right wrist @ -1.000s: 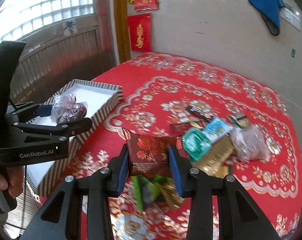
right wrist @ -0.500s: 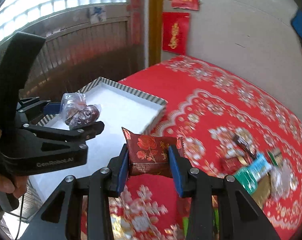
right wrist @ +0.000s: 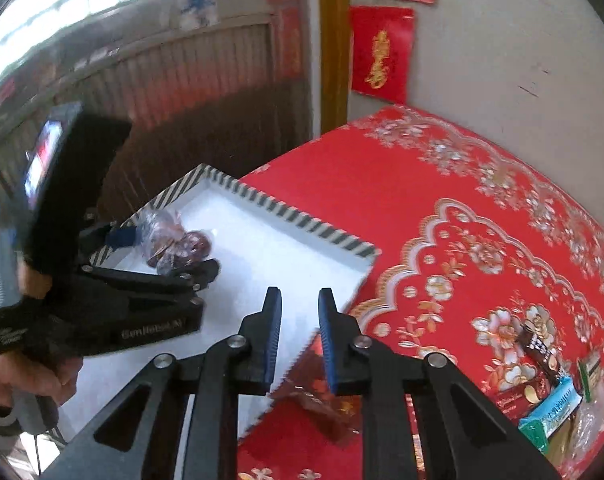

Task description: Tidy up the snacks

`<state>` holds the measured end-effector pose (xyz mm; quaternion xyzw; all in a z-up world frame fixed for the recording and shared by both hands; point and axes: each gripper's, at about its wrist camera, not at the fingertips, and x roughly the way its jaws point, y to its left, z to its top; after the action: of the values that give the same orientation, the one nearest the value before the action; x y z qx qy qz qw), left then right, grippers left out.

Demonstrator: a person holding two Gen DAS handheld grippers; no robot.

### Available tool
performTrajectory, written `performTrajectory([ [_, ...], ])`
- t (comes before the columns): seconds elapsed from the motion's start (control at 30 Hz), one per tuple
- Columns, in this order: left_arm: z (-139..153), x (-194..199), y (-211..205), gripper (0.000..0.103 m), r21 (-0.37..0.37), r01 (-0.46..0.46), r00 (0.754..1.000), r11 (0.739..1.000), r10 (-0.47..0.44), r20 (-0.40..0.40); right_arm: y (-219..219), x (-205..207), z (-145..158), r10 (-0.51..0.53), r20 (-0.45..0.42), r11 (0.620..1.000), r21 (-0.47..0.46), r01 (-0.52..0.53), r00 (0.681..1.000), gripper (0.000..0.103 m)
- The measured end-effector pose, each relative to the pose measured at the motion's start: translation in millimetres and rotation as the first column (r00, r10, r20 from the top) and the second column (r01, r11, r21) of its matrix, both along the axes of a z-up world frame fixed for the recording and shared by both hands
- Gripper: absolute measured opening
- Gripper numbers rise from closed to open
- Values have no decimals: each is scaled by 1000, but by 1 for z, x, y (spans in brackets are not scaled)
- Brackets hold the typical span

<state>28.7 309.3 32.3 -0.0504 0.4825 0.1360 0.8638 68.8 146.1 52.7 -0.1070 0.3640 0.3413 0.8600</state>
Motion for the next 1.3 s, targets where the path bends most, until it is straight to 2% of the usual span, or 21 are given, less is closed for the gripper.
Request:
performTrajectory([
  [0.07,-2,1,1,75,1,1,1000,1000,-1,-2,-13,3,1,17,-42,1000,18,-16,999,24],
  [0.1,-4,3,1,75,-1,0,1000,1000,0,-2,-22,7,-2,-5,-71,999,33,7,997,43],
  [0.13,-4,3,1,75,-5,2,1000,1000,-2,-2,-31,12,-6,-39,-103,998,53,45,994,69],
  [0.17,-5,5,1,75,-9,3,1000,1000,-3,-2,-41,20,-12,-66,-153,993,82,80,986,79],
  [0.2,-4,5,1,75,-12,6,1000,1000,-6,0,-48,25,-19,-77,-213,987,120,105,974,82],
  [0.27,-3,5,-1,75,-8,14,1000,1000,-14,2,-57,30,-27,-62,-302,972,196,126,951,82],
  [0.3,-4,5,-2,75,-5,19,1000,1000,-19,1,-56,28,-28,-47,-305,971,209,115,951,82],
  [0.37,-5,5,-3,75,-2,22,1000,1000,-23,-5,-48,22,-27,-29,-246,987,146,66,969,82],
  [0.4,-5,5,-3,75,-3,24,1000,1000,-24,-9,-42,15,-26,15,-194,996,90,3,981,82],
  [0.5,-5,4,0,75,-5,25,1000,1000,-25,-7,-38,5,-30,99,-118,994,-29,-104,988,82],
  [0.57,-5,5,1,75,-10,20,1000,1000,-20,-5,-42,6,-34,116,-119,991,-56,-123,986,82],
  [0.7,-4,6,-1,75,-12,29,1000,1000,-29,-3,-40,12,-42,182,-153,981,-44,-191,971,82],
  [0.8,-6,5,-3,75,-10,35,999,999,-35,-8,-23,15,-48,214,-159,965,-120,-234,964,82],
  [0.87,-6,5,-3,75,-10,39,999,999,-39,-11,-13,15,-53,216,-121,955,-179,-235,969,80],
  [0.9,-6,4,-3,75,-10,43,999,999,-43,-11,-12,14,-55,218,-131,952,-190,-240,967,68],
  [0.93,-5,4,-4,75,-10,47,999,999,-47,-10,-9,15,-58,224,-162,948,-191,-253,961,51],
  [1.07,-3,2,-5,75,-10,51,999,999,-51,-2,-12,8,-57,185,-123,959,-194,-206,975,45],
  [1.17,-1,0,-8,75,-11,57,998,998,-57,6,-18,0,-48,152,-65,969,-188,-162,986,45],
  [1.3,0,0,-9,75,-12,59,998,998,-59,10,-16,-1,-32,135,-42,977,-161,-140,990,45],
])
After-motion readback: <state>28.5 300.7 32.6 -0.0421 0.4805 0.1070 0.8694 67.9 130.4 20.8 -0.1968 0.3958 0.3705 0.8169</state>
